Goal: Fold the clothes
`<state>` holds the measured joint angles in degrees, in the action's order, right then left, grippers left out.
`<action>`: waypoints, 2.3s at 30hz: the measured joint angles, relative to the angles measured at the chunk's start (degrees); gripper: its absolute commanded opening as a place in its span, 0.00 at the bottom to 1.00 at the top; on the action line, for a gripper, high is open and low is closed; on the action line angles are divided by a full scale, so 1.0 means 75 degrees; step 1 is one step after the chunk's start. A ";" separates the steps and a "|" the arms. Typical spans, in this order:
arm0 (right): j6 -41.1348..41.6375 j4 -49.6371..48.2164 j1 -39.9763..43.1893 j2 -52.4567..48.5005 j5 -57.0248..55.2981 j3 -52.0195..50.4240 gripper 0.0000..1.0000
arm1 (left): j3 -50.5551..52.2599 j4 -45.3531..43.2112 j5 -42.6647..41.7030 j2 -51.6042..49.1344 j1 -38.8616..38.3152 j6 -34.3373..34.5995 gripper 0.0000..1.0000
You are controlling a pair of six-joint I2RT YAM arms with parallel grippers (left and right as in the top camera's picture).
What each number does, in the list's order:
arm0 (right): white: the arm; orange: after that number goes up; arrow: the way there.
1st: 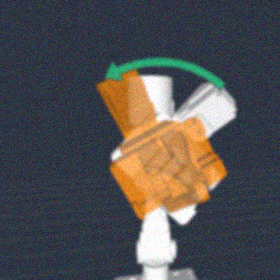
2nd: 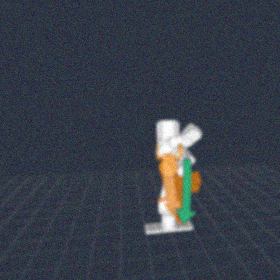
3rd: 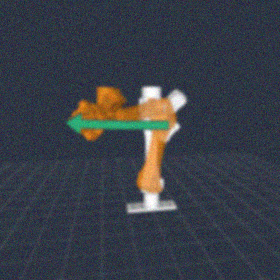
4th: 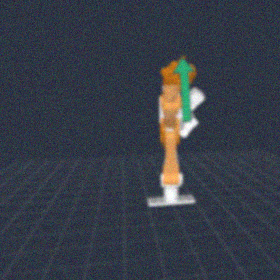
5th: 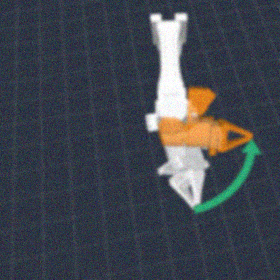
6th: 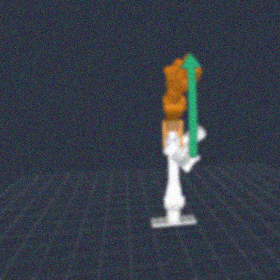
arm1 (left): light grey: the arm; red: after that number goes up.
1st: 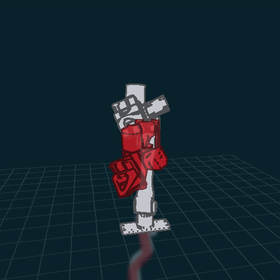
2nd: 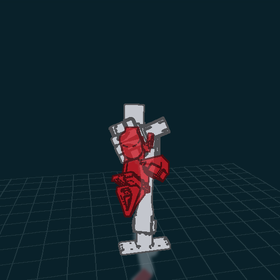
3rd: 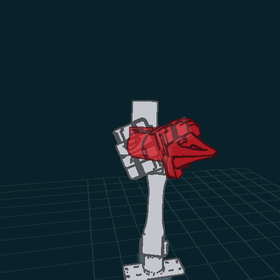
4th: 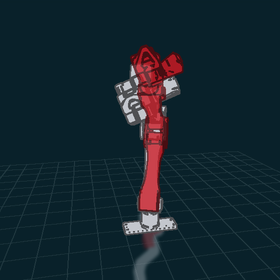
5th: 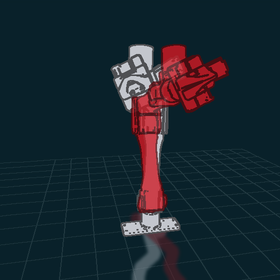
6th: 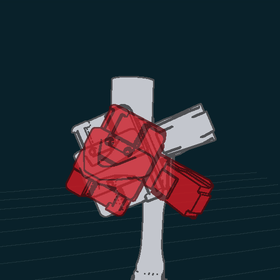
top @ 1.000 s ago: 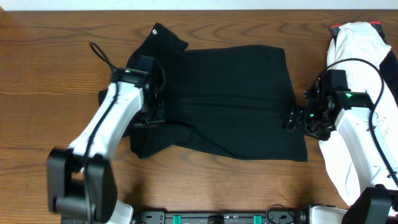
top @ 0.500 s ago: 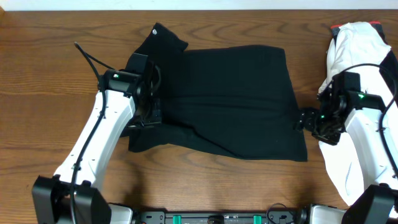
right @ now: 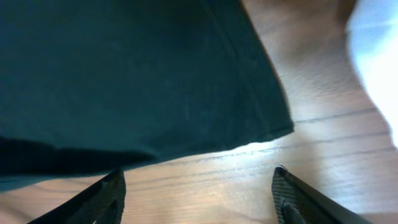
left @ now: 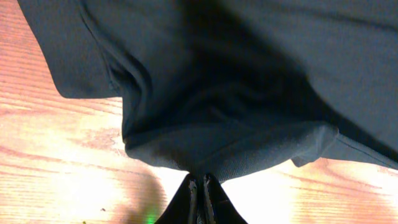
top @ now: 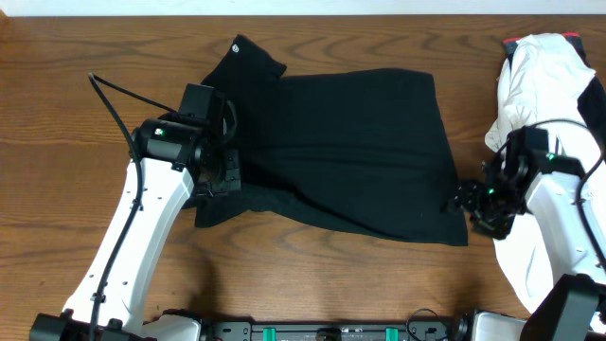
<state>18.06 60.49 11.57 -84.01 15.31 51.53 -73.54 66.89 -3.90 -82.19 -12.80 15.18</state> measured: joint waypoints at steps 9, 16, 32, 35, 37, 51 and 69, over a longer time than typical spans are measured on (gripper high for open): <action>0.0405 -0.1792 0.0000 -0.0003 0.0548 -0.1620 0.66 | 0.0000 0.0000 -0.0006 0.0003 0.0000 0.0000 0.06; 0.1005 -0.2515 0.0000 0.0114 0.0600 -0.2075 0.58 | 0.0000 0.0000 -0.0006 0.0003 0.0000 0.0000 0.06; 0.1294 -0.3235 0.0006 0.0219 0.0490 -0.2445 0.01 | 0.0000 0.0023 -0.0006 0.0003 0.0000 0.0000 0.06; 0.0994 -0.3287 0.0006 0.0163 0.0697 -0.2422 0.01 | 0.0000 0.0026 -0.0006 0.0003 0.0000 0.0000 0.06; 0.0831 -0.3165 0.0006 0.0099 0.0801 -0.2363 0.01 | 0.0000 0.0073 -0.0003 0.0003 0.0000 0.0000 0.06; 0.0067 0.0213 0.0003 -0.0006 0.1067 -0.0061 0.01 | -0.1536 0.1306 0.0000 0.0052 0.0000 -0.0242 0.06; -0.0184 -0.0880 0.0000 -0.0006 0.1122 0.0565 0.02 | -0.1550 0.1186 0.0848 0.0055 0.0000 -0.0583 0.06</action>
<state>16.69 53.89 11.57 -84.05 23.73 55.77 -85.17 75.79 2.46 -81.78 -12.80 10.81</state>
